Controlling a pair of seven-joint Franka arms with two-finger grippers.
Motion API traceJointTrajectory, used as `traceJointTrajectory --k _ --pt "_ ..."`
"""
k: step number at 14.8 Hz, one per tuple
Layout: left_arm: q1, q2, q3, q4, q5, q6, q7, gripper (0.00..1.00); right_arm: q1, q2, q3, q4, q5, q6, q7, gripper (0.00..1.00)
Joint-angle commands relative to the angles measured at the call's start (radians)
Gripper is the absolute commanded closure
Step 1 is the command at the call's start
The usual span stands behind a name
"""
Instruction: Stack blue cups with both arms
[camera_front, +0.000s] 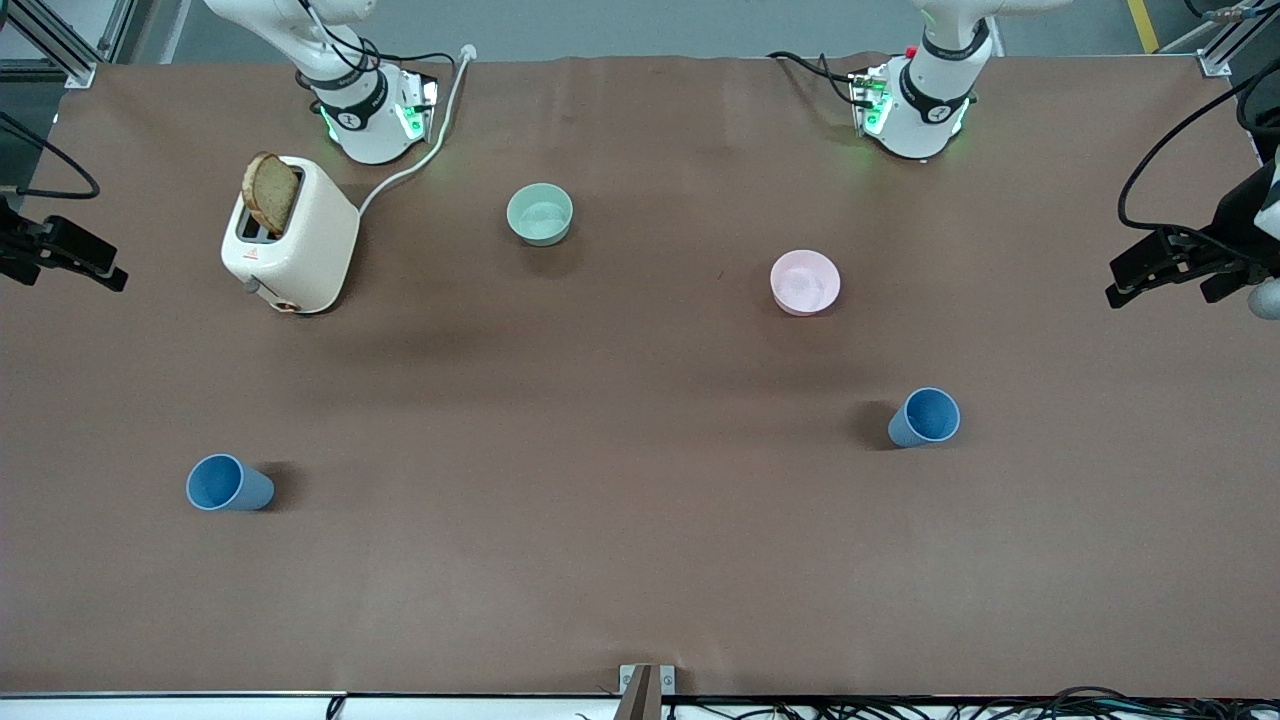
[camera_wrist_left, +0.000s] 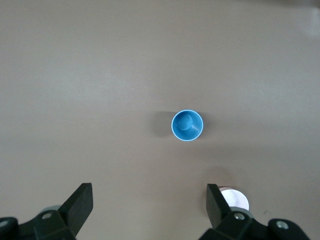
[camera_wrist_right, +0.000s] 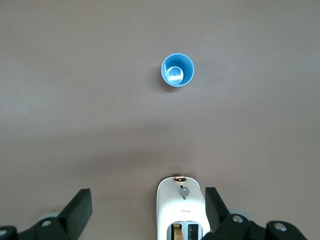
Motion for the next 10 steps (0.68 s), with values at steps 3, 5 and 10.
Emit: traceJointTrajectory --k 3,5,10 --pt "-0.002 -0.018 0.003 -0.009 -0.015 0.001 0.01 0.0 -0.012 0.006 0.009 0.016 -0.018 -0.011 0.003 0.0" --pt "-0.003 -0.015 0.001 -0.009 -0.015 0.001 0.01 0.0 -0.012 0.006 0.009 0.015 -0.018 -0.011 0.003 0.0" --pt "-0.008 0.005 0.001 -0.013 -0.038 0.001 0.003 0.0 -0.013 0.008 0.009 0.015 -0.018 -0.011 -0.006 0.0"
